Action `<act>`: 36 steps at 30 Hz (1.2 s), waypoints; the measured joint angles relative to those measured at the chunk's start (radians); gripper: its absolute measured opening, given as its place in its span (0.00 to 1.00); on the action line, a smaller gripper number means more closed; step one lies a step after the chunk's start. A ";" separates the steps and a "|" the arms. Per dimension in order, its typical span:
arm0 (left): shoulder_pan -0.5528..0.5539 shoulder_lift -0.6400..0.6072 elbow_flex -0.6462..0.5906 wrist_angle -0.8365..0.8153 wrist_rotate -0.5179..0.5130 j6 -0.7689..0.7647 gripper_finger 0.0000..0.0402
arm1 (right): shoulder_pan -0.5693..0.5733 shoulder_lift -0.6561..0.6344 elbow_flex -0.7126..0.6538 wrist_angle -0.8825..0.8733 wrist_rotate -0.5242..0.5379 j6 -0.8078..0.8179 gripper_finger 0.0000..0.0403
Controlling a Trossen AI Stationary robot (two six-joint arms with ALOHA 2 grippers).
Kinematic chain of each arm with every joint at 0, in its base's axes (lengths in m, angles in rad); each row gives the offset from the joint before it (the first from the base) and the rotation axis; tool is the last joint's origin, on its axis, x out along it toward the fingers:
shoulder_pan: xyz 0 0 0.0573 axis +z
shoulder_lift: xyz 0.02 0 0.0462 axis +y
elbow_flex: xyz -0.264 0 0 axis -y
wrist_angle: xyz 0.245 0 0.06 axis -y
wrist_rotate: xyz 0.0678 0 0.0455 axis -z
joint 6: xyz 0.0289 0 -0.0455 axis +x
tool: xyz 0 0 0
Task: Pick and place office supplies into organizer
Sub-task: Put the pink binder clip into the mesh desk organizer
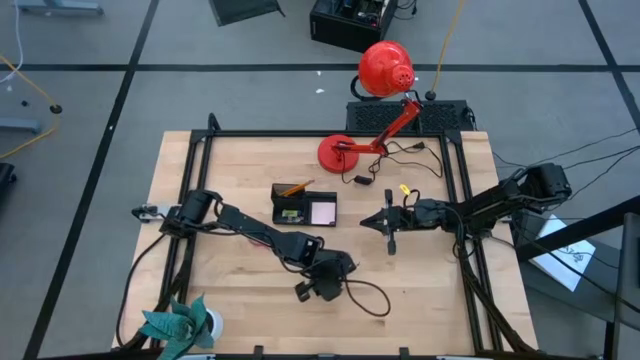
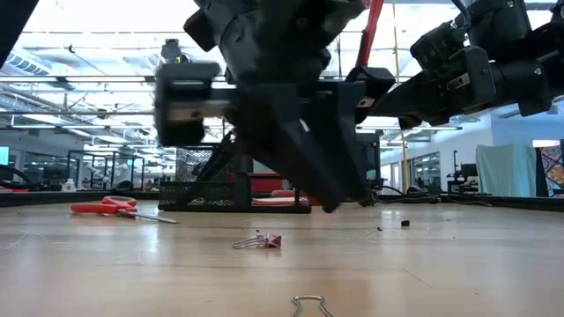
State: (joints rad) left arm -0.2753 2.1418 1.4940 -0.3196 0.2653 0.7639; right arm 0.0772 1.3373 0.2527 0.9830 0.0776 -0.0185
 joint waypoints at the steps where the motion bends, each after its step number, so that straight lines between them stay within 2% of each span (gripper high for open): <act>1: -0.003 0.000 0.000 0.018 -0.033 -0.001 0.28 | 0.000 0.000 0.000 0.000 0.000 0.002 0.01; 3: -0.005 0.000 0.000 0.037 -0.080 -0.052 0.28 | 0.000 0.000 0.000 -0.001 0.000 0.007 0.01; 6: -0.008 0.000 0.000 0.020 -0.072 -0.132 0.28 | 0.000 0.000 0.000 -0.004 0.000 0.007 0.01; 9: -0.017 0.000 0.000 -0.036 -0.030 -0.118 0.28 | 0.000 0.000 0.000 -0.006 0.000 0.007 0.01; 15: -0.048 0.000 0.000 -0.069 -0.062 -0.067 0.28 | 0.000 0.000 0.000 -0.005 0.000 0.007 0.01; 26: -0.041 0.000 0.000 -0.083 0.049 -0.149 0.29 | 0.000 0.000 0.000 -0.004 0.000 0.008 0.01; 31: -0.037 0.000 0.000 -0.159 0.090 -0.196 0.37 | 0.000 0.000 0.000 -0.004 0.000 0.008 0.01; 36: -0.037 0.000 0.000 -0.152 0.060 -0.190 0.49 | 0.000 0.000 0.000 -0.004 0.000 0.008 0.01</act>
State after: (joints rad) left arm -0.3126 2.1414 1.4940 -0.4720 0.3250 0.5735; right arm 0.0776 1.3369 0.2527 0.9787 0.0773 -0.0102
